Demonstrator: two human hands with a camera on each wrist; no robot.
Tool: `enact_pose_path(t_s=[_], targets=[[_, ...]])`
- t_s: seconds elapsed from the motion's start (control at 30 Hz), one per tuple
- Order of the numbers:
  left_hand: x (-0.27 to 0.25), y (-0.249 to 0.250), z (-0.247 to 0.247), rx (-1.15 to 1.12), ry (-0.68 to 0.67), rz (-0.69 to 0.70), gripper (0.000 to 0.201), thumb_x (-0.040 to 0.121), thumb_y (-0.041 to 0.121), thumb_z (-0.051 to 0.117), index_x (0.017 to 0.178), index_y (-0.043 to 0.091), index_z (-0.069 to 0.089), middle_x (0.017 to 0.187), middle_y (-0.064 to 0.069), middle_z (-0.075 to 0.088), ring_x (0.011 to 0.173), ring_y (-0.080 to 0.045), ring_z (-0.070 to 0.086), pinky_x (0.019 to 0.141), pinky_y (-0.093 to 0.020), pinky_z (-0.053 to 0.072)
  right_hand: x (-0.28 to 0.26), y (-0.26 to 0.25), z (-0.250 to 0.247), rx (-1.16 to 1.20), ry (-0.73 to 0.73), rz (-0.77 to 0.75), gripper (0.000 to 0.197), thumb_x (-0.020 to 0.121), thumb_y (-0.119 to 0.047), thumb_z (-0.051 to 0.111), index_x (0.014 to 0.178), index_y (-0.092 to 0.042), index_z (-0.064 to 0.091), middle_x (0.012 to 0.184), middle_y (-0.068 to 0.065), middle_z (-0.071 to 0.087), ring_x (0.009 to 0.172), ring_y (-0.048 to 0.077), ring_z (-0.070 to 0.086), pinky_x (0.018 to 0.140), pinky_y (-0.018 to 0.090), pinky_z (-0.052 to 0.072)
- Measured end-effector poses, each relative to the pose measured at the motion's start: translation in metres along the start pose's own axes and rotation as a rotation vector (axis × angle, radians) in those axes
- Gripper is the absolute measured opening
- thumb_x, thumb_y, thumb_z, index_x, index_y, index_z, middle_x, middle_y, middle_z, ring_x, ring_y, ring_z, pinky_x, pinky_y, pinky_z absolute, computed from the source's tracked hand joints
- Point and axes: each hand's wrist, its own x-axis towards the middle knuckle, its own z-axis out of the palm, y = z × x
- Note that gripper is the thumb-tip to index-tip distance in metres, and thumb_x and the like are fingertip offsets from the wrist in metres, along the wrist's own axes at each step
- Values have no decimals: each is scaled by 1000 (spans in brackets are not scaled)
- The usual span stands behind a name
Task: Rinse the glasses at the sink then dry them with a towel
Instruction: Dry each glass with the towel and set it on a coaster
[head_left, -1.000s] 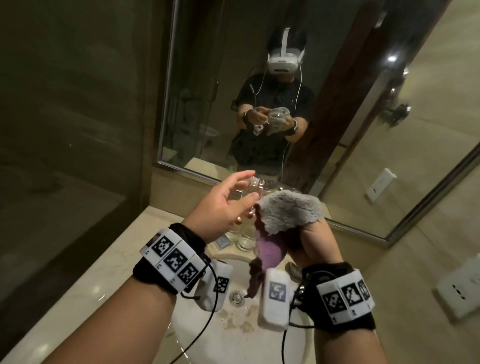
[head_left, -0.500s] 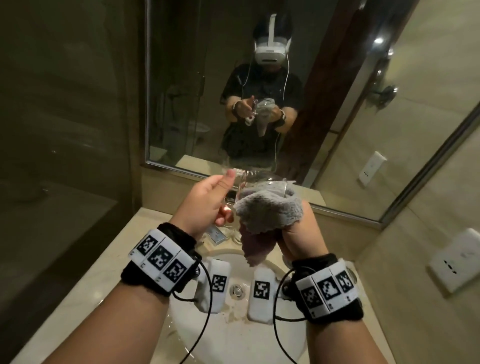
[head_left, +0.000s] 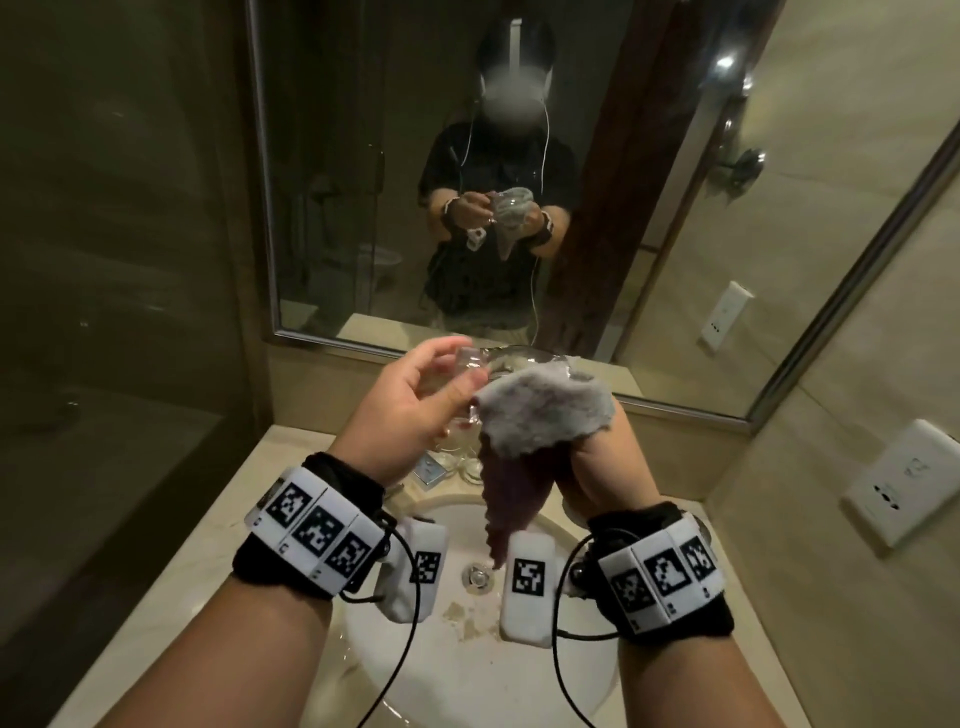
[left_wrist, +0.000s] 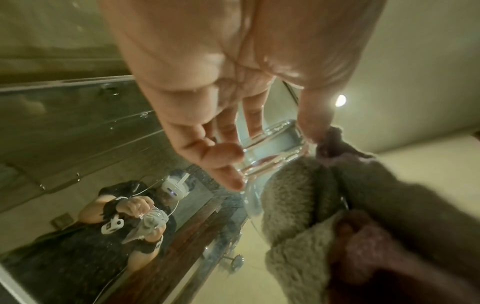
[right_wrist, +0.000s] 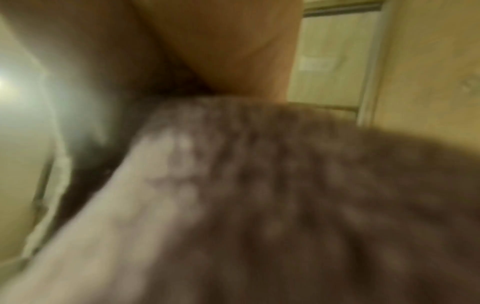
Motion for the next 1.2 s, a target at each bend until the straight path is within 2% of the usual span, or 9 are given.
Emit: enact_pose_path(t_s=[0.17,0.27,0.4,0.47,0.63,0.77,0.97,1.13,1.2], targets=[[-4,-6,1,-67,-28,-140,78,74,78,48,135,29,49,114,-4,64,73,-14,62,53,-22,48,-2,1,-5,-74,60,9,20,79,-10,59,96,-5,67,95,11,70,93,30,66,82,39,54],[-4,-3,-4,-95,-27,-170,57,77,60,52,118,21,59,89,-7,64,54,-9,55,46,-21,43,-3,9,-1,-160,48,9,22,79,-7,60,99,-4,68,99,11,71,98,29,66,87,38,54],[-13,-8,-8,94,-44,43,41,88,26,66,123,40,51,120,9,56,91,-7,64,69,-18,53,-5,10,6,194,7,99,28,78,-8,62,102,5,65,98,19,67,90,30,63,77,36,54],[-15,-9,-5,45,-74,-12,42,87,46,62,126,42,47,122,11,55,89,-13,66,64,-19,51,-8,10,5,213,24,101,28,75,-11,64,100,2,66,96,18,68,88,29,64,76,36,55],[-10,-5,-4,-109,-18,-182,61,78,59,51,125,20,55,83,9,68,56,-13,55,52,-28,46,-6,19,6,38,116,44,43,71,-17,70,105,8,64,108,29,65,103,44,61,92,50,50],[-13,-9,-13,-9,-103,14,56,77,37,65,131,34,49,127,1,56,100,-18,67,81,-32,58,-9,14,6,184,60,85,44,78,-11,61,111,18,53,102,30,61,89,37,59,77,42,52],[-7,-11,-7,-148,-93,-197,61,78,65,51,125,28,54,110,-9,65,61,-13,56,50,-25,43,-10,15,7,-110,38,5,20,70,-21,70,89,-16,74,96,10,73,94,27,68,85,35,55],[-9,-18,-13,-4,-177,33,47,86,25,68,127,37,50,130,-1,54,97,-11,67,79,-28,57,-10,16,4,200,2,95,31,72,-25,75,91,-1,70,89,22,67,79,29,66,72,38,56],[-8,-17,-11,-41,-187,-10,44,81,52,66,122,46,50,127,1,56,90,-15,69,75,-29,58,-7,14,2,73,25,89,45,65,-33,82,94,-2,67,91,15,70,84,27,66,77,41,53]])
